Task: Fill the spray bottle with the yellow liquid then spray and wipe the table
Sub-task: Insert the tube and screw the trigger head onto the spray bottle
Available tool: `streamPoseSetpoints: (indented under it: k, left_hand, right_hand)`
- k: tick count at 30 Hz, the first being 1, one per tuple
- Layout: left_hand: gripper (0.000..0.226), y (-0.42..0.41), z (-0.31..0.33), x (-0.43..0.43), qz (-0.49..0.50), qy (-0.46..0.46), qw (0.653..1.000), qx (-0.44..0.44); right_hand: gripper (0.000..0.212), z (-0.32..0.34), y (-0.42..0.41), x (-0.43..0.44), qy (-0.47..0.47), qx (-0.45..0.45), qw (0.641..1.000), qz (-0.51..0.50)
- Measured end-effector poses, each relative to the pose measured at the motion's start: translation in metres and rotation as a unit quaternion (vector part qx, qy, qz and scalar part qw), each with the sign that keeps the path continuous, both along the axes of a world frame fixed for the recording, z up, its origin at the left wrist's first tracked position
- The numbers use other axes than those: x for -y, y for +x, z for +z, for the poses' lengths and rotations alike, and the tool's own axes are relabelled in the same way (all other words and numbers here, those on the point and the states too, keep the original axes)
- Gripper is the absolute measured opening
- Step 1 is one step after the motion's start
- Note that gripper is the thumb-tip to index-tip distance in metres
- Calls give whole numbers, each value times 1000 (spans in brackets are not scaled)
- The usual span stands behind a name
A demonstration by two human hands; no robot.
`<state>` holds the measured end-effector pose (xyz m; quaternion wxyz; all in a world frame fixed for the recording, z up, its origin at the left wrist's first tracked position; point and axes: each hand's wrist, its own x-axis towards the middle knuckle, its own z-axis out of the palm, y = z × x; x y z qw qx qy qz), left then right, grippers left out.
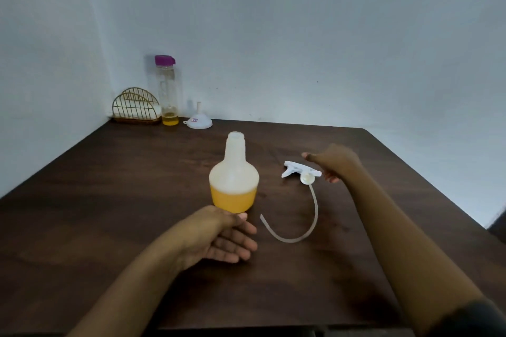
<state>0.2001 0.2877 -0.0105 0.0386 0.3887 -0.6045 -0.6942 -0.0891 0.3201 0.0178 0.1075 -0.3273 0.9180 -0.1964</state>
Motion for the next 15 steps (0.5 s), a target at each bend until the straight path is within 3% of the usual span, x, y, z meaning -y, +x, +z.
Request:
streamPoseSetpoints:
  k: [5,11,15]
  left_hand:
    - [37,-39,-7,-2,-34,43,998,35]
    - [11,-69,-4,-8,-56,114,992,17]
    - [9,-77,-9,-11,-48,131,990,-11]
  right_hand:
    - [55,-18,4,5,-16,120,992,-28]
    - [30,-18,9,15,-15,83,996,-33]
    - [29,-12,2,10,-72,61,995,-22]
